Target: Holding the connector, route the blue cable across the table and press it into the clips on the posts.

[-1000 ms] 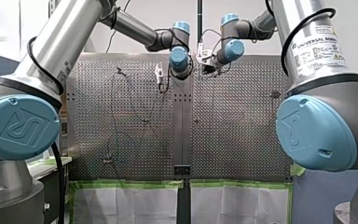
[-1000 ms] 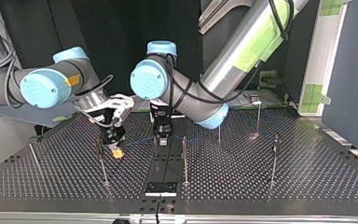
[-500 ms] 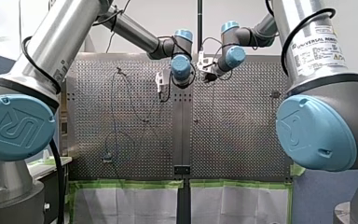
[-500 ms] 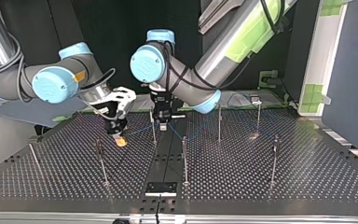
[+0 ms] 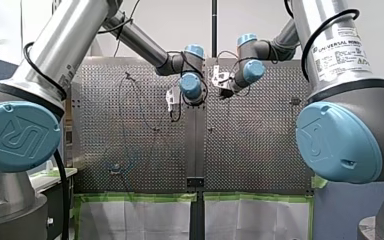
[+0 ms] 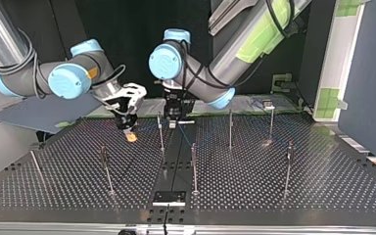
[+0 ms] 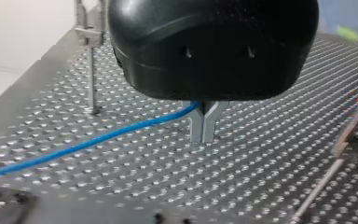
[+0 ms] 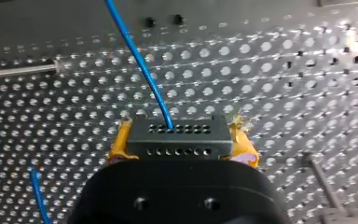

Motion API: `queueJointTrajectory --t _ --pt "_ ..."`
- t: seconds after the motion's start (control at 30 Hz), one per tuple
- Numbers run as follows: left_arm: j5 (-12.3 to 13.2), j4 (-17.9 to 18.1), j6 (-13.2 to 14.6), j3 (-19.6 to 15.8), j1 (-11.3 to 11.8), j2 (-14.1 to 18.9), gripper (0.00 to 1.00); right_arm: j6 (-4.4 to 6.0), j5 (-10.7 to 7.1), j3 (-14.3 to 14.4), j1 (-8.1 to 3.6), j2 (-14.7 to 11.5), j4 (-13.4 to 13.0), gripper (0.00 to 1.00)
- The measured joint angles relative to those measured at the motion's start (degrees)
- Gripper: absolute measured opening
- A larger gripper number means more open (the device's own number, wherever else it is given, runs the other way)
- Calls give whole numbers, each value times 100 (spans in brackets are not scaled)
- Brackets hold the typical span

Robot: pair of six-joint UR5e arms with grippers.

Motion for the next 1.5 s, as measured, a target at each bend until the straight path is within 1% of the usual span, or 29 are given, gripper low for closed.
queueJointTrajectory --t 0.13,0.23,0.37,0.5,0.63,0.8,0.97,1.27,1.5 --pt "195 195 -3 -198 28 -156 0 117 -33 238 -7 43 -241 0" --pt "358 358 -11 -359 40 -311 0 153 -49 393 2 128 -394 0" --pt "519 588 -61 -587 80 -534 0 157 -63 576 3 196 -577 0" --pt "561 793 -88 -736 126 -656 0 155 -57 794 -8 211 -759 0" --pt "584 987 -98 -773 150 -682 0 124 -27 974 -33 234 -818 0" --pt "679 1258 -113 -776 178 -684 0 85 -12 1161 -65 277 -833 0" --pt "765 1468 -123 -774 205 -685 0 96 -5 1219 -105 297 -835 0" --pt "820 1516 -128 -770 221 -690 0 123 7 1229 -228 324 -860 0" --pt "996 1522 -134 -688 264 -878 0 128 -2 1232 -274 536 -979 0"
